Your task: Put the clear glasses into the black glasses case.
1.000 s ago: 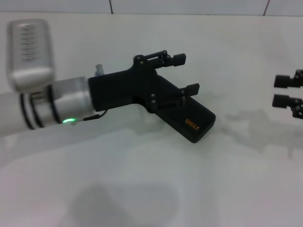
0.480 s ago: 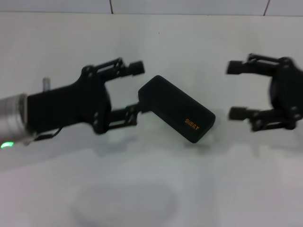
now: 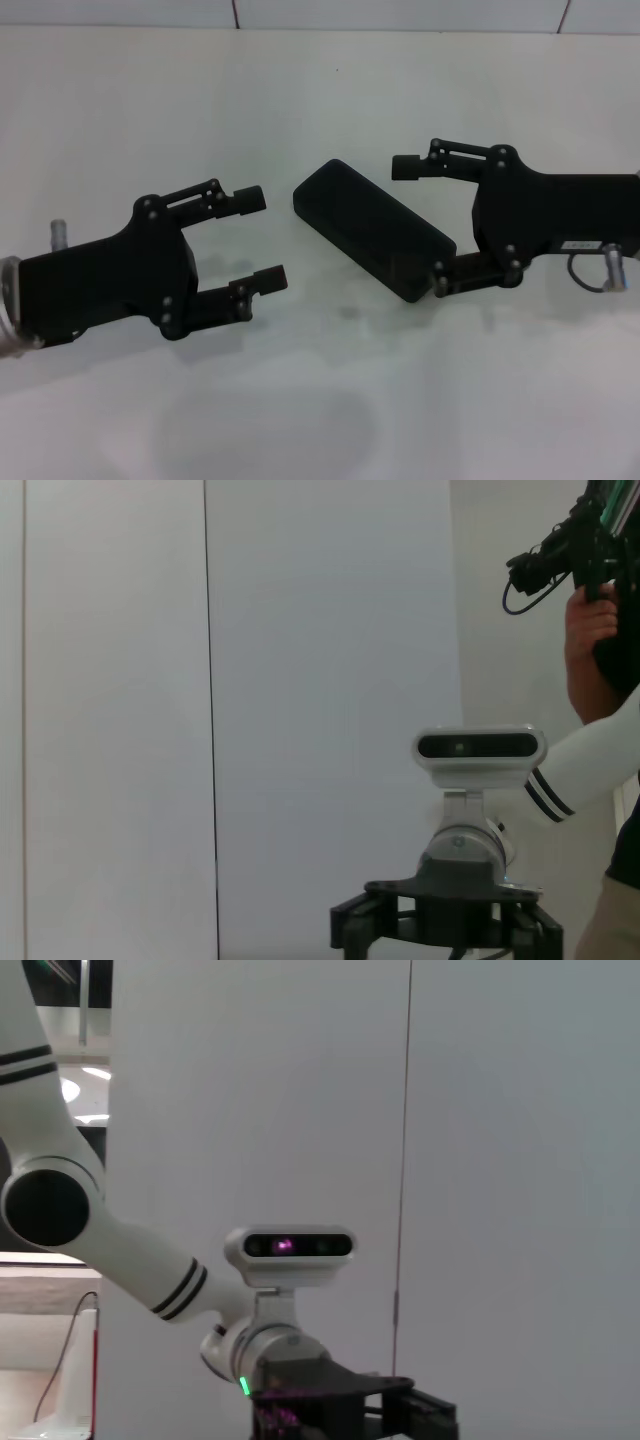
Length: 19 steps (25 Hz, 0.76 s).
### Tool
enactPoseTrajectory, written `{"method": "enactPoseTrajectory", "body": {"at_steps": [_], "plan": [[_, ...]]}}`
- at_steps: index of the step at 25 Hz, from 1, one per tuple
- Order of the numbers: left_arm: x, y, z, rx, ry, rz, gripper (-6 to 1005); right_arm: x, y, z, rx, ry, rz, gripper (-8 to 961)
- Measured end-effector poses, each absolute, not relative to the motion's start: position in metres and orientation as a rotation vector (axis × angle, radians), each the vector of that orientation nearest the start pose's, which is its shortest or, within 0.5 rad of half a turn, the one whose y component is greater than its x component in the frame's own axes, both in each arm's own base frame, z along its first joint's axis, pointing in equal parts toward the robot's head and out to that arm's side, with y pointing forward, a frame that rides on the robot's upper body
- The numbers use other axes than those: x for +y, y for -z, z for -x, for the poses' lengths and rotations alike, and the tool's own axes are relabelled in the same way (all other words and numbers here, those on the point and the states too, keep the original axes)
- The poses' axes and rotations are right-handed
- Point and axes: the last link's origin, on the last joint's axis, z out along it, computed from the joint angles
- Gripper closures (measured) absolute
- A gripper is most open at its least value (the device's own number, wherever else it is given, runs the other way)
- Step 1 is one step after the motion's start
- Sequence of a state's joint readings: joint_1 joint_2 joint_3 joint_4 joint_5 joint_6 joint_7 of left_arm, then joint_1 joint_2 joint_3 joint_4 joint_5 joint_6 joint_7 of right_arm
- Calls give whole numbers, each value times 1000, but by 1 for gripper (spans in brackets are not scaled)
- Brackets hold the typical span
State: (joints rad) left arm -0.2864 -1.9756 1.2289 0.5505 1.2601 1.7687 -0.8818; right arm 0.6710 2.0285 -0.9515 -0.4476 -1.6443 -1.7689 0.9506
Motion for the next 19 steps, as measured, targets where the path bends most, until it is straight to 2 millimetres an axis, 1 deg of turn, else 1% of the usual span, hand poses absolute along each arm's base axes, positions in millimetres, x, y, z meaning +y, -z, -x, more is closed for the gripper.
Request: {"method": "enactPoseTrajectory", "body": {"at_steps": [3, 11, 15, 19], "plan": [[253, -13, 266, -79, 1167, 2628, 266, 326, 18, -187, -144, -1117, 2858, 65], [250, -14, 270, -68, 1136, 2648, 266, 318, 33, -183, -225, -1134, 2874, 65], [248, -13, 272, -63, 1132, 2640, 266, 319, 39, -181, -226, -1125, 2860, 65], [247, -12, 272, -67, 1134, 2634, 266, 319, 40, -182, -220, -1120, 2854, 65]]}}
